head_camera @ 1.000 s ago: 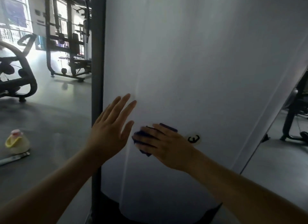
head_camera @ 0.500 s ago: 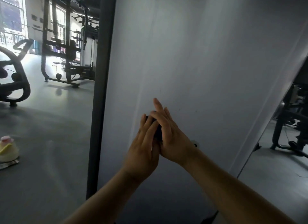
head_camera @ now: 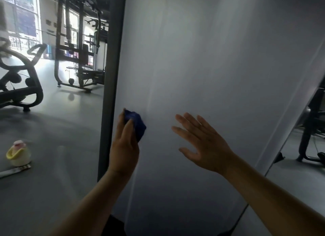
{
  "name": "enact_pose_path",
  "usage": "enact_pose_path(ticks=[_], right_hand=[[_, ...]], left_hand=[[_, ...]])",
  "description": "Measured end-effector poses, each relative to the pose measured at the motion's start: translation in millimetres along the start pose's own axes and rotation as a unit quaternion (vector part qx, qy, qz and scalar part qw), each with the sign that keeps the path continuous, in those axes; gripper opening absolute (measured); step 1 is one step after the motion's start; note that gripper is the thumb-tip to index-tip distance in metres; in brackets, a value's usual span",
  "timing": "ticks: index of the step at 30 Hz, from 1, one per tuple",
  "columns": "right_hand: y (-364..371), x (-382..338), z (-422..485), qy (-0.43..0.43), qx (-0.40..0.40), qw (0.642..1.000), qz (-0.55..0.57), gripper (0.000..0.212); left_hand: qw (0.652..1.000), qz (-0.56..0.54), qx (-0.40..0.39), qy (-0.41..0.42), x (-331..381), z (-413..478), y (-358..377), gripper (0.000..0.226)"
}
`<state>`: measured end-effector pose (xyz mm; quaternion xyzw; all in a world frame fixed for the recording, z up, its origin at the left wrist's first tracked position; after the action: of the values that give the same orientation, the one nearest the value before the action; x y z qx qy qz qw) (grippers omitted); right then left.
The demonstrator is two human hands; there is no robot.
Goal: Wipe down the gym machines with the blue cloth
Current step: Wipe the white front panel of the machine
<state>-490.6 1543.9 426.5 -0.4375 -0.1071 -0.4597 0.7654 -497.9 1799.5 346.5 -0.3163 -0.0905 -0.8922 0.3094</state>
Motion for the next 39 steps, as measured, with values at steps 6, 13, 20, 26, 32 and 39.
enact_pose_path(ticks=[6, 13, 20, 26, 32, 39], right_hand=[[7.8, -7.4, 0.3, 0.003, 0.005, 1.0, -0.023, 0.073], [11.7, -7.6, -1.3, -0.017, 0.055, 0.996, -0.062, 0.065], [15.6, -8.4, -3.7, -0.015, 0.072, 0.993, -0.087, 0.066], [16.3, -9.6, -2.6, -0.01, 0.09, 0.989, -0.119, 0.067], [19.3, -9.3, -2.4, -0.011, 0.086, 0.988, -0.132, 0.067], [18.9, -10.6, -2.4, -0.007, 0.091, 0.987, -0.134, 0.066]], left_hand=[[0.984, 0.019, -0.106, 0.143, 30.9, -28.9, 53.4, 0.041], [0.99, -0.076, 0.05, -0.104, -23.7, -11.9, 11.2, 0.046], [0.999, 0.017, -0.036, 0.035, -47.0, -12.9, 17.5, 0.05], [0.998, 0.034, -0.053, 0.03, -54.9, -20.8, 17.3, 0.055], [0.99, -0.039, 0.024, -0.132, -75.2, -13.4, 0.0, 0.056], [0.98, -0.034, 0.101, -0.165, -103.8, -8.9, -14.4, 0.052]])
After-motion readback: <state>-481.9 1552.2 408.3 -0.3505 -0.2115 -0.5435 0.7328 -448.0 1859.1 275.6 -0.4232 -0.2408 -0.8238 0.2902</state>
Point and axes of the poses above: each hand's wrist, its own z-axis towards the middle knuckle, its own y-axis out of the palm, x = y × z, the point moved 5 cm from there along z, towards the middle knuckle, and after that the axes turned 12 degrees about -z, right-handed, at the moved point
